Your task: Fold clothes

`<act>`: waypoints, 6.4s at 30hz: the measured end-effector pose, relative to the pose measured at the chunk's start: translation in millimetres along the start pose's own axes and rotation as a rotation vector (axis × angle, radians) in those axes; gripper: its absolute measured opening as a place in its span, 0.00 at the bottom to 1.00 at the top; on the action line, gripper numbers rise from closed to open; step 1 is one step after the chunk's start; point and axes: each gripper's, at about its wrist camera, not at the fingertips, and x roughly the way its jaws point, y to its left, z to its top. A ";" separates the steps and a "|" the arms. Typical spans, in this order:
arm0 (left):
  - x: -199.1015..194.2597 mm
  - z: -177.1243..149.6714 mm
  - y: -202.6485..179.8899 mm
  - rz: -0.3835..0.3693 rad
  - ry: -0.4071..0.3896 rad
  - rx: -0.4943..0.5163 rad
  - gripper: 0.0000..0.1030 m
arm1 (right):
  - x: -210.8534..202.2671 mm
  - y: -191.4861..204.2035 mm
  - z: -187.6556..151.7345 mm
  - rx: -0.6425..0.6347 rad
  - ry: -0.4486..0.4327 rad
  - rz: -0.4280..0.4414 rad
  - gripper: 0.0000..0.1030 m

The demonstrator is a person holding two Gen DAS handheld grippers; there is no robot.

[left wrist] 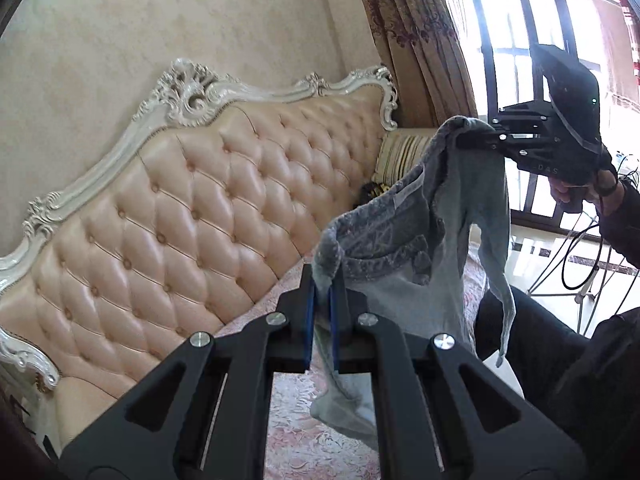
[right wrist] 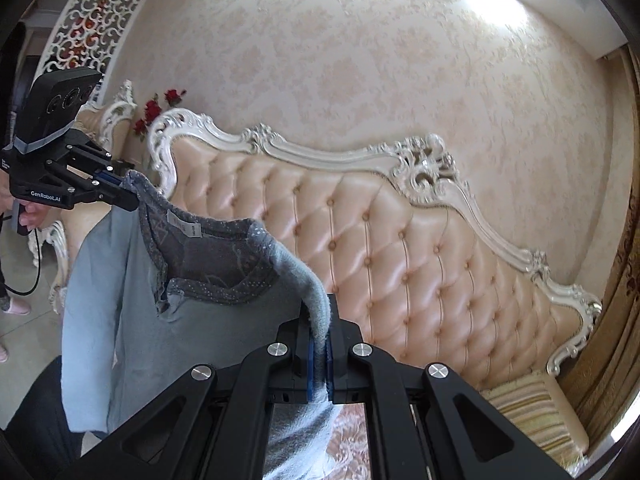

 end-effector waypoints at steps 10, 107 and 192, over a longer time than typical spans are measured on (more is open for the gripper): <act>177.8 -6.9 91.2 -0.027 0.164 -0.129 0.08 | 169.4 -49.4 -41.2 0.013 0.177 -0.002 0.03; 309.9 -220.8 145.2 0.093 0.353 -1.048 0.84 | 398.5 -35.1 -270.0 0.387 0.720 0.007 0.00; 252.5 -312.9 -200.2 0.367 0.595 0.205 0.43 | 258.9 41.3 -277.8 0.794 0.540 0.539 0.69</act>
